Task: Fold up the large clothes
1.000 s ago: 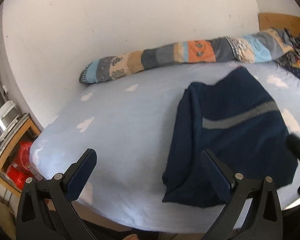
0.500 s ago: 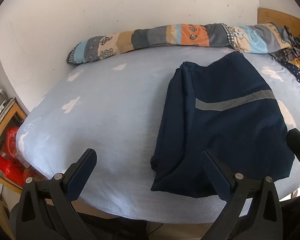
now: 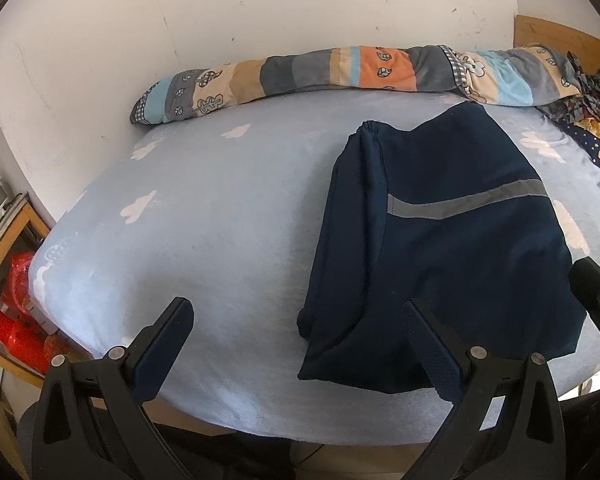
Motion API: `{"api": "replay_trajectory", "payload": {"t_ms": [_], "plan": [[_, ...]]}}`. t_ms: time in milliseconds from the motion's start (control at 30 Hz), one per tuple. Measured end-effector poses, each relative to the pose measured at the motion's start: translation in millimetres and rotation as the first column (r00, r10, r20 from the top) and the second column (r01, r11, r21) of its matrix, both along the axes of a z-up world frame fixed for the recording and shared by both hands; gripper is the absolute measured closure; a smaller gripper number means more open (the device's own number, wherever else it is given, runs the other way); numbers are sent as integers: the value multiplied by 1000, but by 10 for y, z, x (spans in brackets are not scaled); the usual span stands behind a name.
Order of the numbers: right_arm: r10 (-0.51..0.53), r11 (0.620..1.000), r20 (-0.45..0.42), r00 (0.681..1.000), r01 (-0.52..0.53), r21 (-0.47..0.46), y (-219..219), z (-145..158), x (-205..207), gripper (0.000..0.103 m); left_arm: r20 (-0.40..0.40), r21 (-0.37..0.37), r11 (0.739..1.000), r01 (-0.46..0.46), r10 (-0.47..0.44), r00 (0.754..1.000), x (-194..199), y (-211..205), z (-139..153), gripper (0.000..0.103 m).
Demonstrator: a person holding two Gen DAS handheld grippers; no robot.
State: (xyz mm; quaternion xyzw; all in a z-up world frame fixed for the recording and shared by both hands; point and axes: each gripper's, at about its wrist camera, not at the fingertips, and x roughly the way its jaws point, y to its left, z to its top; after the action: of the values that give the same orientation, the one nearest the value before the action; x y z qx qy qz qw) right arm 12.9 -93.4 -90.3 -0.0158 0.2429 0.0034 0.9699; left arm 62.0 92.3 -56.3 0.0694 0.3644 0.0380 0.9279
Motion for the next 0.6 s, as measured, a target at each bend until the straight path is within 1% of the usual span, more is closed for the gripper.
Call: {"api": "replay_trajectory", "payload": {"t_ms": [600], "plan": [[-8,1000,-6,1000,8,1,-25,11,2,12,-10,-21,1000,4,-4,1000,7,4,-27,0]]}}
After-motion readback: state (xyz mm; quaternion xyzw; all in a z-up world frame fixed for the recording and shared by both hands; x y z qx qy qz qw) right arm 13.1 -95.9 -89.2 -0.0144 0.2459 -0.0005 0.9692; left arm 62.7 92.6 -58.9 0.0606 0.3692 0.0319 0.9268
